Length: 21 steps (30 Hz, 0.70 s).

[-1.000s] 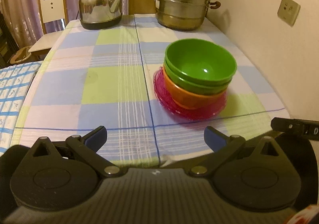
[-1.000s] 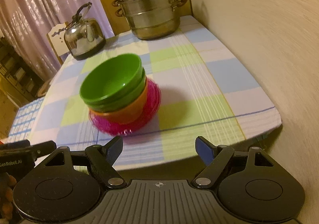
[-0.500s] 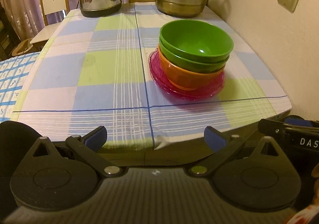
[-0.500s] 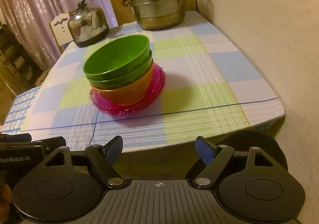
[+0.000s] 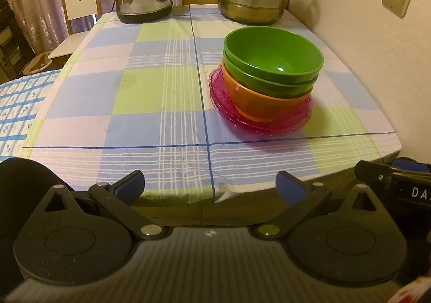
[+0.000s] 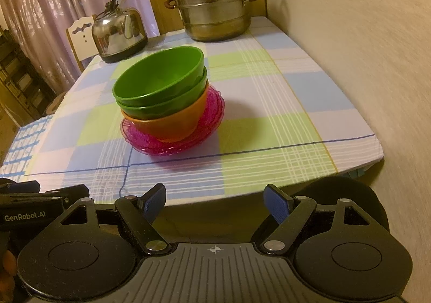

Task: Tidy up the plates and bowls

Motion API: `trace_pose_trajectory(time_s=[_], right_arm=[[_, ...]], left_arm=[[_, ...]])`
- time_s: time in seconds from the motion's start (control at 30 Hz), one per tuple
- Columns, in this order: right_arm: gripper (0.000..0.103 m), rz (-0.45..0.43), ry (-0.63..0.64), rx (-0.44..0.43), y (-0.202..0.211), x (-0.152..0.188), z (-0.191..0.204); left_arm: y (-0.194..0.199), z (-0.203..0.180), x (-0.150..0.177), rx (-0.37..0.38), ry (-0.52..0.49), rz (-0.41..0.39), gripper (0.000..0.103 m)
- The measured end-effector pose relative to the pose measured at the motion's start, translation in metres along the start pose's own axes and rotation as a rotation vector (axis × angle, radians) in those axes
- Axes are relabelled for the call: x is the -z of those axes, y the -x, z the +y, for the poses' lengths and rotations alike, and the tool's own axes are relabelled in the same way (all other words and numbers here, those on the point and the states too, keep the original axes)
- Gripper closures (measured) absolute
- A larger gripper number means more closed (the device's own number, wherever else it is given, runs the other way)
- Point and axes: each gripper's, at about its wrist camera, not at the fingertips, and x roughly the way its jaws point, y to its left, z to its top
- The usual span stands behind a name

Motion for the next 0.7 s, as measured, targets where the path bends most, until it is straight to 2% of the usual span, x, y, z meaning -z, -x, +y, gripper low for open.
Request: trace_pose_trajectory(time_s=[0.7], right_arm=[[0.024, -0.004, 0.006, 0.006, -0.0005, 0.002, 0.0016]], left_arm=[[0.0014, 0.0003, 0.0022, -0.002, 0.002, -0.006, 0.0]])
